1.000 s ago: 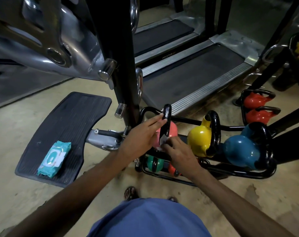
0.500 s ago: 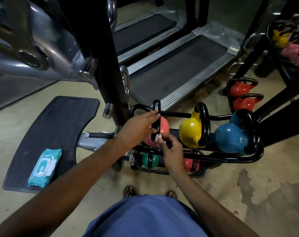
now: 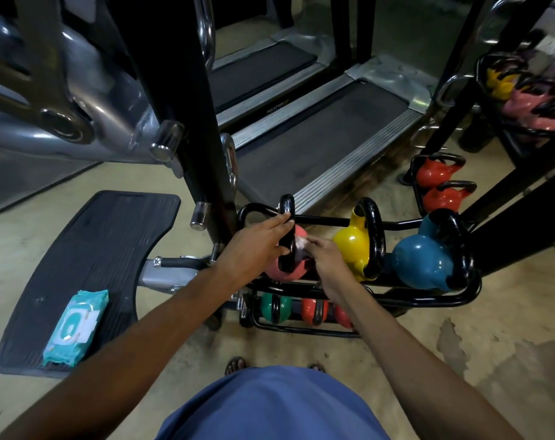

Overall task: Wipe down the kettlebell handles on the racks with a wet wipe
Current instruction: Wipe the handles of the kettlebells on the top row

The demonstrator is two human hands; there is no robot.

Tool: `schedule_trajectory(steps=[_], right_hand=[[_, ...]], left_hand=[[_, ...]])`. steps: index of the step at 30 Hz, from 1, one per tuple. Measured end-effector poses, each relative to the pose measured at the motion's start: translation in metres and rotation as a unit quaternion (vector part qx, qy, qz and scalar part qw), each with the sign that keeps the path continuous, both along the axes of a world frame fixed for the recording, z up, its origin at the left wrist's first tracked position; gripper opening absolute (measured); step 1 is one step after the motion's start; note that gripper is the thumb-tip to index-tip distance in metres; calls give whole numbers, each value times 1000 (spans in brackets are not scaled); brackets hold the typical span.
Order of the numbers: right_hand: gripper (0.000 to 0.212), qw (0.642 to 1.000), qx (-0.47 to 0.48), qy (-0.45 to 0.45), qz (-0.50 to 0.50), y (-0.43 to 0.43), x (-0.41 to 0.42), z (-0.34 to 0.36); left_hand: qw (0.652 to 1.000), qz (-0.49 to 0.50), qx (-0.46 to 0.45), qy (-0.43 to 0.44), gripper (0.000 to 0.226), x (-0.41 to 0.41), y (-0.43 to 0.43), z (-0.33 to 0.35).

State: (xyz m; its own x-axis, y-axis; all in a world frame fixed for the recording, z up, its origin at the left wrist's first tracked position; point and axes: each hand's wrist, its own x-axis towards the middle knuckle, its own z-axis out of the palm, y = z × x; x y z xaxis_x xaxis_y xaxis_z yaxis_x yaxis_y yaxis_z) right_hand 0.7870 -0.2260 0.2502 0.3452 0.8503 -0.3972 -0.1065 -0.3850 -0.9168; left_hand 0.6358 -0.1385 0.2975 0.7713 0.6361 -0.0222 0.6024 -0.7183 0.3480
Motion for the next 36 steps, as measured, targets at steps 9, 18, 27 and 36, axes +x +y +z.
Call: schedule_trajectory(steps=[9, 18, 27, 36], right_hand=[[31, 995, -19, 42, -85, 15, -13, 12], [29, 989, -19, 91, -116, 21, -14, 13], [26, 964, -9, 219, -151, 36, -10, 19], [40, 934, -27, 316, -166, 69, -4, 17]], left_hand=[[1000, 7, 3, -6, 64, 2, -2, 2], [1000, 14, 9, -10, 64, 2, -1, -4], [1000, 6, 17, -14, 64, 1, -3, -3], [997, 2, 70, -16, 63, 1, -12, -12]])
